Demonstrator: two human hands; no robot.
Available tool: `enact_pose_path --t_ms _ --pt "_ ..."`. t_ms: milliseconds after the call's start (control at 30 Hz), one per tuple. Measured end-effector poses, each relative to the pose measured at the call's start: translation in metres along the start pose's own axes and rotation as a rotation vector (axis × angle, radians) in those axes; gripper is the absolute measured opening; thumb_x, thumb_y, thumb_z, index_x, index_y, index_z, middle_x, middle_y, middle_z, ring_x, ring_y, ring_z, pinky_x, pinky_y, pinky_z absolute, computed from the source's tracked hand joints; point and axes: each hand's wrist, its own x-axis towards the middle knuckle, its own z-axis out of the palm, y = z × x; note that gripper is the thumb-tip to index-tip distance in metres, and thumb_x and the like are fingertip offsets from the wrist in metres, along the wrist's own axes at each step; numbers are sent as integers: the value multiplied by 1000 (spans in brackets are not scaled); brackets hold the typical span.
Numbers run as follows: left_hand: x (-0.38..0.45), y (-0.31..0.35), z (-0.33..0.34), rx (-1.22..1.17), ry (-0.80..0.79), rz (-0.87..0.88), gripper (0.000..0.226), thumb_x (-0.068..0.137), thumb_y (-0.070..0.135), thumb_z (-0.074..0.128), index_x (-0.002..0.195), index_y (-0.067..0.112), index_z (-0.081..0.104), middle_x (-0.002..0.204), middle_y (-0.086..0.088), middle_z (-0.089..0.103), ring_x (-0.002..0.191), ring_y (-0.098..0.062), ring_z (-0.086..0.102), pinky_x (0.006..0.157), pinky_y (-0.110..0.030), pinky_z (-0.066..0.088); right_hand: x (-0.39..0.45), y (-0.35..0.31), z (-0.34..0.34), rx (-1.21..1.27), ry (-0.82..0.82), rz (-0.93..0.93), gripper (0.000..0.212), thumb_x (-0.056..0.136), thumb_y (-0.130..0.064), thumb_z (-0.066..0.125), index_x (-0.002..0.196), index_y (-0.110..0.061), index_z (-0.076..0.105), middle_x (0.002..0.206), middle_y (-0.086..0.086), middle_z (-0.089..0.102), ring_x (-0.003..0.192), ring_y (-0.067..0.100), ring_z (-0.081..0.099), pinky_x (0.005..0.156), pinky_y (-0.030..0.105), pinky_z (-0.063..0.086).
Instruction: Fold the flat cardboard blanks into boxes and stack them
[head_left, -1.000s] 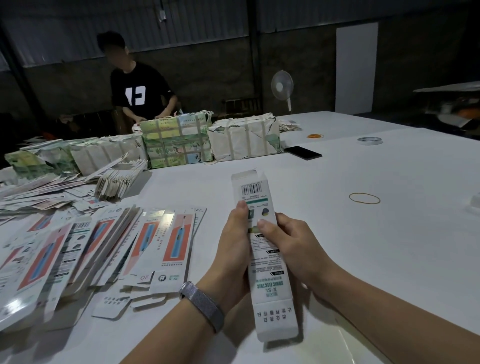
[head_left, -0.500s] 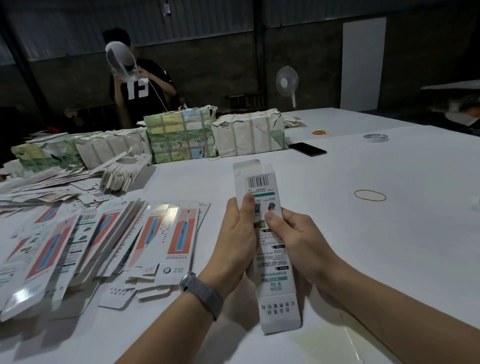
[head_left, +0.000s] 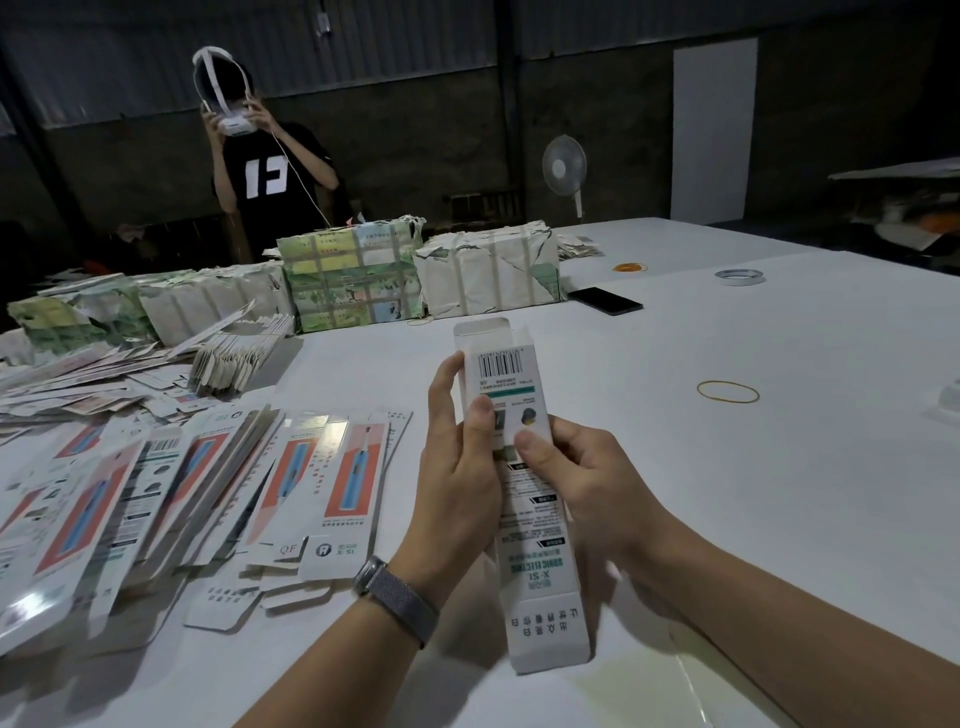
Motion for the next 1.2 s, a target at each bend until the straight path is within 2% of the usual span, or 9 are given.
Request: enact_pose_path --t_ms 167,267,367,467,633,767,867,1000,1200 --pt "2 -3 -3 45 -3 -16 33 105 32 38 137 40 36 114 -2 68 91 -17 74 65 -26 59 -4 -1 -1 -31 -7 3 25 97 -31 54 114 -23 71 99 5 77 90 25 74 76 32 60" --pt "2 -3 -4 40 -11 -34 35 107 29 38 139 42 35 114 -3 69 91 -19 74 66 -26 59 -5 -2 -1 -59 -2 0 25 97 -32 56 116 -25 71 100 4 77 90 25 75 77 35 61" --pt "3 -2 -3 42 -16 -43 47 103 33 43 147 39 31 110 7 71 94 -13 74 68 -24 59 -5 -4 -1 -50 -2 -11 26 95 -35 61 116 -26 71 99 5 77 89 25 75 75 34 60" --pt "3 0 -3 60 -20 -26 42 106 28 42 144 40 33 108 16 70 93 -11 73 68 -24 59 -4 -3 -1 -45 -7 -18 24 97 -32 60 118 -27 70 100 6 77 90 26 75 76 34 60" --pt "1 5 -2 29 -7 -33 36 107 27 41 138 44 35 104 5 72 90 -18 74 67 -29 60 -4 -3 -2 -23 -28 -14 29 92 -36 60 118 -30 71 102 5 77 92 26 75 76 34 61" --pt "0 9 -1 11 -44 -31 33 108 26 39 132 49 36 106 13 72 88 -18 75 66 -28 60 4 -7 -5 -86 60 -78 30 98 -31 58 128 -31 64 96 17 72 86 31 73 75 41 61" --pt "-2 10 2 11 -105 -49 34 105 30 41 134 46 35 104 18 73 84 -15 75 65 -26 60 10 -10 -11 -101 157 -112 40 101 -23 54 139 -34 52 93 27 63 81 26 70 72 44 62" --pt "-3 7 2 1 -152 -80 32 108 25 40 134 43 36 101 16 75 79 -18 75 62 -25 58 9 -12 -13 -82 144 -113 33 102 -17 53 121 -42 61 93 24 65 79 26 70 73 51 59" --pt "-4 8 0 -5 -190 -117 32 108 22 39 126 49 39 98 13 76 76 -15 75 61 -23 57 10 -9 -16 -38 111 -56 25 101 -18 53 108 -37 68 96 24 68 74 25 69 69 44 59"
